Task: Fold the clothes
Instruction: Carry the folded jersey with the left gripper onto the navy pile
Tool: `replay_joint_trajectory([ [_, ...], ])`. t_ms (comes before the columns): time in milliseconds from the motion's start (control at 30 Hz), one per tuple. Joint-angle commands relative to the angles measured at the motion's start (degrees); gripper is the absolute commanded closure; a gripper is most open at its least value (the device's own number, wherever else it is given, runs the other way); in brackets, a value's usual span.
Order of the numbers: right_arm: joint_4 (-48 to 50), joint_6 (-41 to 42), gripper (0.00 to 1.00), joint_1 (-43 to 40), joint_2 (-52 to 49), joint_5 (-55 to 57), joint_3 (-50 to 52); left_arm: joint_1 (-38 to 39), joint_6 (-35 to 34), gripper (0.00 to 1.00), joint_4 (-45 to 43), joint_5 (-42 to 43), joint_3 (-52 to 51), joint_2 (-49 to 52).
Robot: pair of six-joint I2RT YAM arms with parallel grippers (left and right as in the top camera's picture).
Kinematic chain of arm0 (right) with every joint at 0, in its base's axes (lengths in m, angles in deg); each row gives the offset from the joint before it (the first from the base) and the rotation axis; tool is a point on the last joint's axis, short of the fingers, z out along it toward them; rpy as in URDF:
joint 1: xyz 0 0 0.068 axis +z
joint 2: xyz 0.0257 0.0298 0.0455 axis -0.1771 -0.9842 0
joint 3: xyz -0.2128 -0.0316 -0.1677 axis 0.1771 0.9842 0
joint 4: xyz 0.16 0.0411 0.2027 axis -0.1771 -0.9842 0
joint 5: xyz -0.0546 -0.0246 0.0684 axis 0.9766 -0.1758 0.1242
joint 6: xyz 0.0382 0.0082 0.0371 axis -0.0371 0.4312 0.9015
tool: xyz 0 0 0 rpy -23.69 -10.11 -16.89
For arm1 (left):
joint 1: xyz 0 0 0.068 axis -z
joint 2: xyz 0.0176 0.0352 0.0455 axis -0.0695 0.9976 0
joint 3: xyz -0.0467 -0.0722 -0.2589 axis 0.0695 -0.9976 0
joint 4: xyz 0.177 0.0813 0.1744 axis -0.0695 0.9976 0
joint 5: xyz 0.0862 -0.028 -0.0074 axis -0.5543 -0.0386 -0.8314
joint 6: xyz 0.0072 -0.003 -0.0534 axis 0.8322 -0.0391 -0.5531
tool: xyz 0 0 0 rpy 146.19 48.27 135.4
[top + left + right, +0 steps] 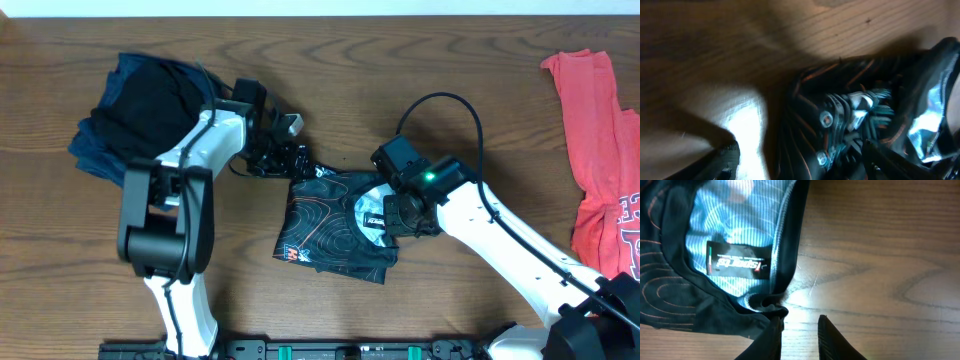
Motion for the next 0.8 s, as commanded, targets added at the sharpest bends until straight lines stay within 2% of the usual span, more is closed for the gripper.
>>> replay_joint_trajectory([
  [0, -0.42, 0.42, 0.76, -0.37, 0.39, 1.01, -0.04, -0.07, 2.82, 0.2, -1.31, 4.79, -0.52, 2.75],
  [167, -0.35, 0.44, 0.76, -0.39, 0.39, 1.03, -0.02, 0.92, 2.78, 0.22, -1.42, 12.74, -0.52, 6.19],
  [267, -0.35, 0.44, 0.76, -0.44, 0.39, 1.05, -0.02, 2.12, 2.82, 0.31, -0.28, 12.66, -0.55, 7.5],
  [367, -0.42, 0.44, 0.76, -0.42, 0.39, 1.05, -0.04, 2.84, 2.82, 0.45, -0.17, 11.19, -0.57, 7.61],
  [533, -0.66, 0.2, 0.76, -0.42, 0.39, 1.03, -0.02, 3.02, 3.06, 0.81, -0.39, 9.35, -0.57, 7.61],
  [600, -0.66, 0.2, 0.76, -0.44, 0.39, 1.05, -0.02, 3.02, 3.28, 0.93, -0.39, 9.01, -0.55, 7.58],
  [667, -0.68, 0.2, 0.76, -0.44, 0.39, 1.46, -0.02, 2.95, 3.67, 0.94, -0.37, 8.46, -0.52, 7.5],
  [767, -0.98, 0.0, 0.76, -0.42, 0.39, 2.05, -0.02, 2.56, 3.15, 0.94, 1.44, 2.45, 0.59, 6.43],
])
